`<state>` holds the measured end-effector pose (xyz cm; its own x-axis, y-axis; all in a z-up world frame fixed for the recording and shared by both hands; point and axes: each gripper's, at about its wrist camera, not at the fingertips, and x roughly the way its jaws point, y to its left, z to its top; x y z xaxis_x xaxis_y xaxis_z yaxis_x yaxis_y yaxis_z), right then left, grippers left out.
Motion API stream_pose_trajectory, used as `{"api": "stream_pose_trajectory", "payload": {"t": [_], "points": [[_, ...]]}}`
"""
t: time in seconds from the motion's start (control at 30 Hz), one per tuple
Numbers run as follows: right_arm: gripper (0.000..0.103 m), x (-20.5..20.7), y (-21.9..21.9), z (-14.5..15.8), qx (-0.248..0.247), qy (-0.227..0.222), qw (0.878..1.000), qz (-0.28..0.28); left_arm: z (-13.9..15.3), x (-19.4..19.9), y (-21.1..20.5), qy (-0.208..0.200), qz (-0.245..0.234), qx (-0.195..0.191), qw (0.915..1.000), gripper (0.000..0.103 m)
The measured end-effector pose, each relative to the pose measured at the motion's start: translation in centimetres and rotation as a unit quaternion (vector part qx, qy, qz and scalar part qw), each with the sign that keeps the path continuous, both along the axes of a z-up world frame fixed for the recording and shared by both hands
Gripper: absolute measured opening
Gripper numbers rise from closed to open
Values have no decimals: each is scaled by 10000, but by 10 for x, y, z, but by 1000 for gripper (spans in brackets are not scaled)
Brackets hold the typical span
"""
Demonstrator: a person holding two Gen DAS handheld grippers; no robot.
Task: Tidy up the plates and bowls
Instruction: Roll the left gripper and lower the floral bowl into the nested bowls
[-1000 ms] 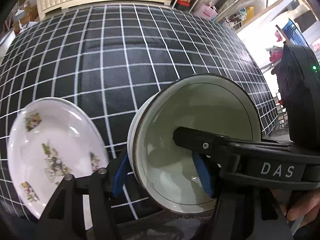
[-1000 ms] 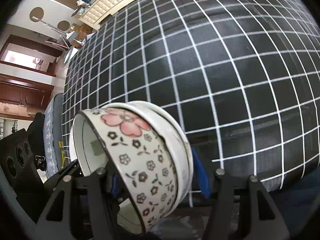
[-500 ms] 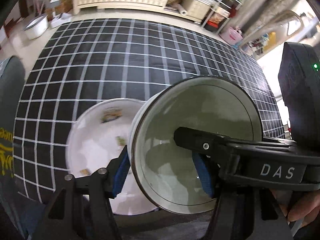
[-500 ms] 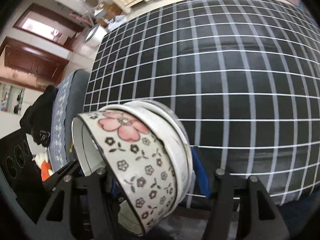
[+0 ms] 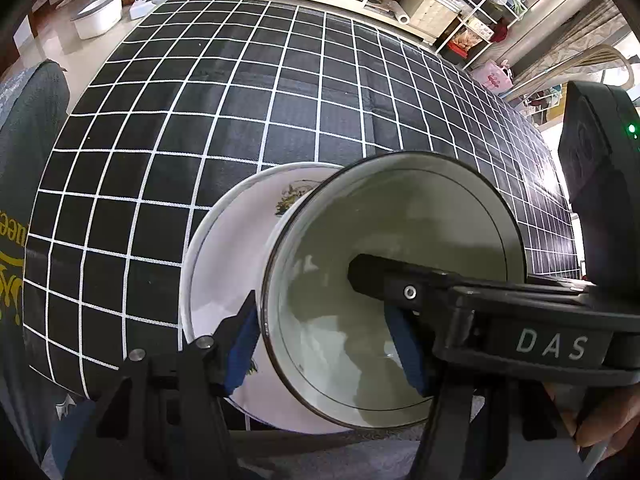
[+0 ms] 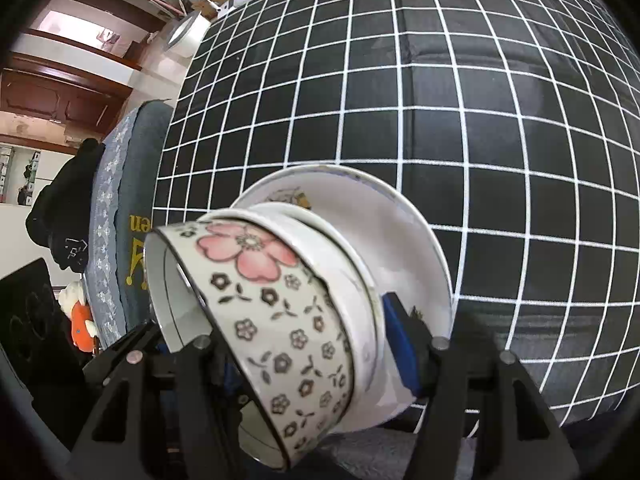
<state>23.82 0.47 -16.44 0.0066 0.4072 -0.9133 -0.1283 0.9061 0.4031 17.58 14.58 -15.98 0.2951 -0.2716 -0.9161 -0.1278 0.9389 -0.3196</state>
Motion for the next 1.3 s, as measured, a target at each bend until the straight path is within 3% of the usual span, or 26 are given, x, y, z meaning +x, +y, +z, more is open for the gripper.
{"api": "stream_pose_trajectory", "payload": {"t": [0.47, 0.83, 1.03, 1.3], "points": [[65, 1, -13, -7, 273, 65, 9995, -140, 3, 2, -6, -99, -145, 233, 9996, 59], [65, 3, -15, -8, 387, 31, 9992, -121, -1, 10, -7, -91, -46, 160, 9998, 65], [67, -2, -9, 3, 59, -517, 9986, 52, 4, 11, -12, -245, -138, 470, 9985, 67], [70, -1, -17, 27, 33, -1027, 9947, 38, 12, 10, -8, -420, -81, 618, 9972, 67]]}}
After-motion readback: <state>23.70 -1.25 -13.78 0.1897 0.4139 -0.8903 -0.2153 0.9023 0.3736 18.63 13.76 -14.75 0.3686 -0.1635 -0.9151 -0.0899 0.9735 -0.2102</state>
